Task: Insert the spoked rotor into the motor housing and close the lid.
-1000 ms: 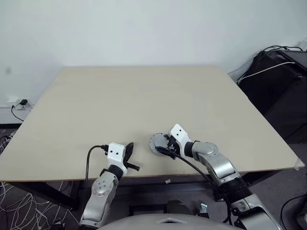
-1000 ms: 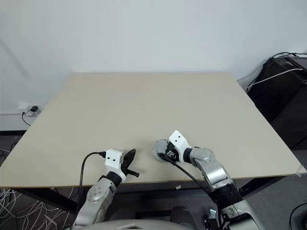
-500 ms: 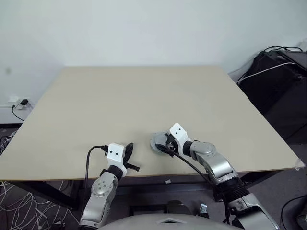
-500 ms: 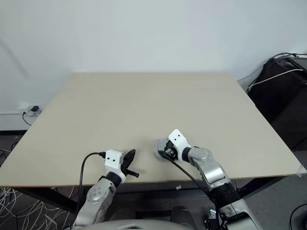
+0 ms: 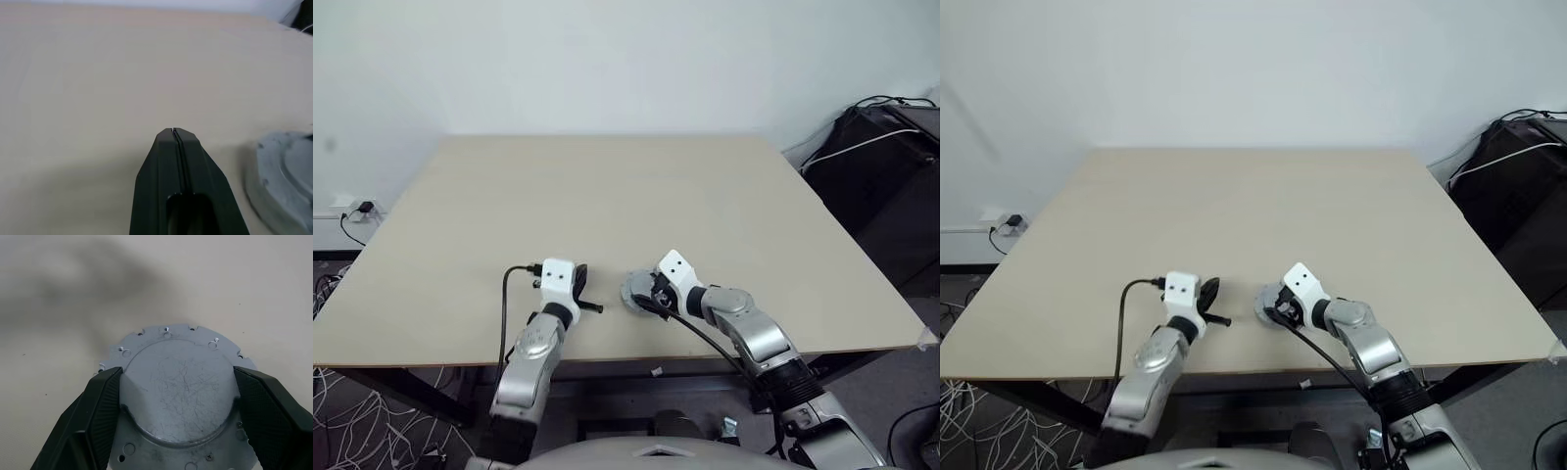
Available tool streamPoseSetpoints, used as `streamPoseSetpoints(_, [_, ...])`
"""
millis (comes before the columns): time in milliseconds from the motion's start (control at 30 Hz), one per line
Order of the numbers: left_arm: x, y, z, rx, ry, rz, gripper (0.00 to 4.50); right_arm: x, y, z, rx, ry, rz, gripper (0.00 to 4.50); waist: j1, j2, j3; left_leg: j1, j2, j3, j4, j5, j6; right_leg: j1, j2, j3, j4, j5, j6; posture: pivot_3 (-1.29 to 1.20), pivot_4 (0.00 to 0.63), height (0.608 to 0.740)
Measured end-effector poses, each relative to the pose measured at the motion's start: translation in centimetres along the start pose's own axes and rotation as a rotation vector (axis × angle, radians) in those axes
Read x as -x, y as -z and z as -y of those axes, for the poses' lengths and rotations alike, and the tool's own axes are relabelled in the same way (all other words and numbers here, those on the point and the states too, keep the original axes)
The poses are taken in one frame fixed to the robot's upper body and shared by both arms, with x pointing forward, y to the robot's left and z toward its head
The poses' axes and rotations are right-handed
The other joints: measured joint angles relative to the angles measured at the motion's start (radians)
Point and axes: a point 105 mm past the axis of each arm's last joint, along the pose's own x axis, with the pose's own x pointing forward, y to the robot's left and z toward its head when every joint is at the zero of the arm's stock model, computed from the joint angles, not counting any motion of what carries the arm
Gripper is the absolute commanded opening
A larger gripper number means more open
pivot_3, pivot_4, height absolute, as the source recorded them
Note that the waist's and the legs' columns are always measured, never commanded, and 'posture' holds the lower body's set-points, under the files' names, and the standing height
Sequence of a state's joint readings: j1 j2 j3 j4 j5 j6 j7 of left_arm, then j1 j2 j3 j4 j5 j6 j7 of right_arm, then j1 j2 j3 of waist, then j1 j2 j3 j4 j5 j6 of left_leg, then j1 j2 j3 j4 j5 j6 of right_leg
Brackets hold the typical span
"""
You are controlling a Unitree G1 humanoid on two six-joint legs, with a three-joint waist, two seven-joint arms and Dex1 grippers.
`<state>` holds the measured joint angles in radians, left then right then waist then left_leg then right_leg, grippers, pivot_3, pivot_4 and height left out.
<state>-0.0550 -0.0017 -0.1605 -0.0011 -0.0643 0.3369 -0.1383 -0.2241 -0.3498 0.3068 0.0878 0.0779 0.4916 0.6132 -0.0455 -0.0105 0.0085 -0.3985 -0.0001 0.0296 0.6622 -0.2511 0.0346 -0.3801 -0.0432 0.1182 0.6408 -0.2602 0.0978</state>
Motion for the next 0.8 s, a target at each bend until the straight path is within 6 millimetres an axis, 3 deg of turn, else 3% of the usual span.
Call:
streamPoseSetpoints(233, [-1.9, 0.3, 2.6, 0.122, 0.225, -0.185, 0.00, -0.1, -0.1, -0.2, -0.004, 0.002, 0.006, 3.23, -0.007, -0.001, 0.000, 0.000, -0.002, -0.001, 0.000, 0.000, 0.000, 0.000, 0.000, 0.000, 0.000, 0.000, 0.000, 0.00, 0.000, 0.740])
streamPoseSetpoints(567, [-2.3, 1.3, 1.9, 0.222, 0.349, -0.340, 0.00, -0.2, -0.2, -0.4, -0.011, 0.009, 0.010, 3.23, -0.015, -0.002, 0.001, 0.000, -0.003, -0.003, -0.001, 0.000, 0.000, 0.001, 0.000, 0.000, -0.001, 0.002, -0.003, 0.00, 0.000, 0.740])
streamPoseSetpoints(800, [-2.0, 1.3, 2.7, 0.280, 0.459, -0.388, 0.00, -0.2, -0.2, -0.5, -0.013, 0.016, 0.014, 3.23, -0.015, -0.002, 0.002, 0.000, 0.000, -0.004, -0.001, 0.000, 0.000, 0.001, -0.001, 0.000, -0.001, 0.002, -0.003, 0.00, 0.000, 0.740])
